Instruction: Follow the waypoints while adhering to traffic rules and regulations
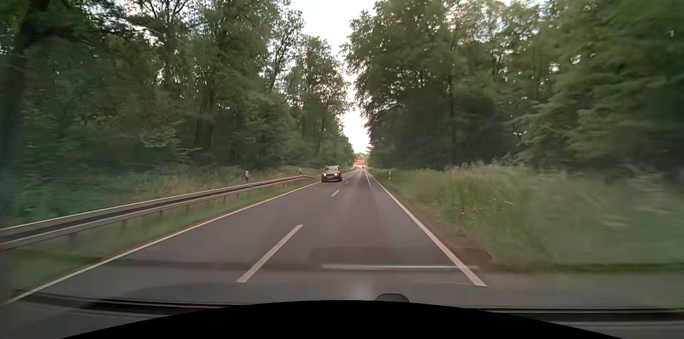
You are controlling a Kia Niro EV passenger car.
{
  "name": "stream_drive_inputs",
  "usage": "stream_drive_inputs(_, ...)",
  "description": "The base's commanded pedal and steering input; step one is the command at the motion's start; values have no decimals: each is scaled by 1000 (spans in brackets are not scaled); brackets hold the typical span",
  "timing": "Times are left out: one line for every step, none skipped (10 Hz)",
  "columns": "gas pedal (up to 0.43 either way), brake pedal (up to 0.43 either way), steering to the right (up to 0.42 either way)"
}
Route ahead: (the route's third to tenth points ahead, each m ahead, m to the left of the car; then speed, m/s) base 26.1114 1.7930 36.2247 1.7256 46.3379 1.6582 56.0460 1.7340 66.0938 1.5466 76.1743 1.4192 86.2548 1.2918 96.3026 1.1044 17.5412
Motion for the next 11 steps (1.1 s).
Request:
stream_drive_inputs(0,0,-4)
stream_drive_inputs(0,0,-4)
stream_drive_inputs(0,0,-4)
stream_drive_inputs(0,0,-4)
stream_drive_inputs(0,0,-4)
stream_drive_inputs(0,0,-4)
stream_drive_inputs(0,0,-4)
stream_drive_inputs(0,0,-4)
stream_drive_inputs(0,0,-4)
stream_drive_inputs(0,0,-4)
stream_drive_inputs(0,0,-4)
